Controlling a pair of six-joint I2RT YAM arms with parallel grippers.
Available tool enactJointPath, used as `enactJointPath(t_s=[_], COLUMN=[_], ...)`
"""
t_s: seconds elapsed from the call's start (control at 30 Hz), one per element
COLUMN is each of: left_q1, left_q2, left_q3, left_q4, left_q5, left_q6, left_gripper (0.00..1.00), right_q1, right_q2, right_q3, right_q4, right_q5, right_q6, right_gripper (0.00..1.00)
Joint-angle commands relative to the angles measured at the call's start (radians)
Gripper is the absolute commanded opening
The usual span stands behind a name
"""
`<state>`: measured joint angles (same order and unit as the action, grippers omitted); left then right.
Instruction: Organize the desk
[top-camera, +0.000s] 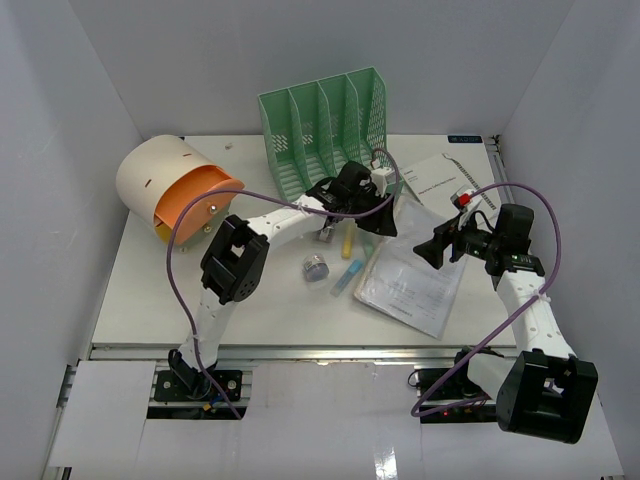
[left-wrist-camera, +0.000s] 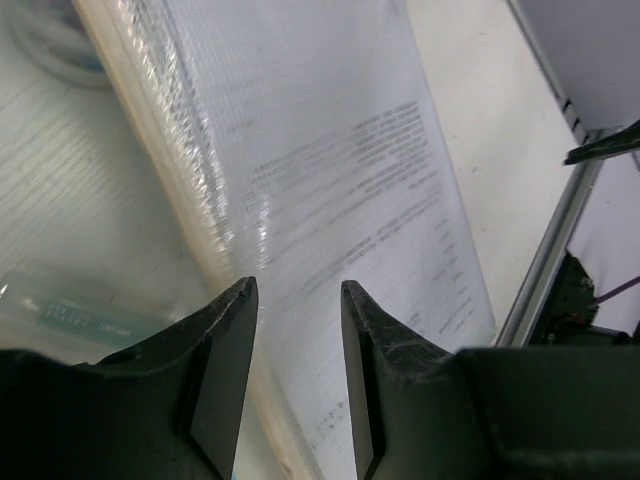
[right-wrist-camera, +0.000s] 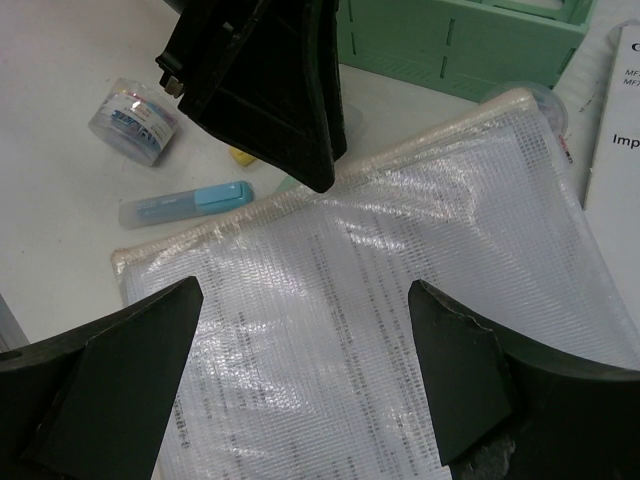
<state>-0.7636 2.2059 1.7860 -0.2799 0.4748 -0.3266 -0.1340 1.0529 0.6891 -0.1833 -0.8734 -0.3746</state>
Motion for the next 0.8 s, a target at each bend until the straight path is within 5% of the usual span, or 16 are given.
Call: enactJointPath(t_s=[0.0, 0.33, 0.5, 0.77], left_q1=[-0.023, -0.086, -0.086, -0.085], left_q2=[0.063, 0.135, -0.015, -0.282], left_q3=[0.077, 0.163, 0.041, -0.183], left_q4=[0.034, 0.032, 0.030, 0.033], left_q5=[0.118, 0.081, -0.187, -0.374], left_q6=[-0.043, -0.058, -0.018, 0.022], left_gripper=[0.50, 0.53, 0.61, 0.78], right_q1=[-0.016, -0.028, -0.029, -0.027], right_q2=[-0.022, -0.025, -0.025, 0.027], right_q3=[0.013, 0.015, 0.012, 0.042], right_q4=[0.007, 0.005, 0.005, -0.126], right_q5=[-0.007, -0.011, -0.019, -0.104], right_q6=[-0.010, -0.009, -0.009, -0.128], right_gripper=[0.90, 0.90, 0.90, 0.90])
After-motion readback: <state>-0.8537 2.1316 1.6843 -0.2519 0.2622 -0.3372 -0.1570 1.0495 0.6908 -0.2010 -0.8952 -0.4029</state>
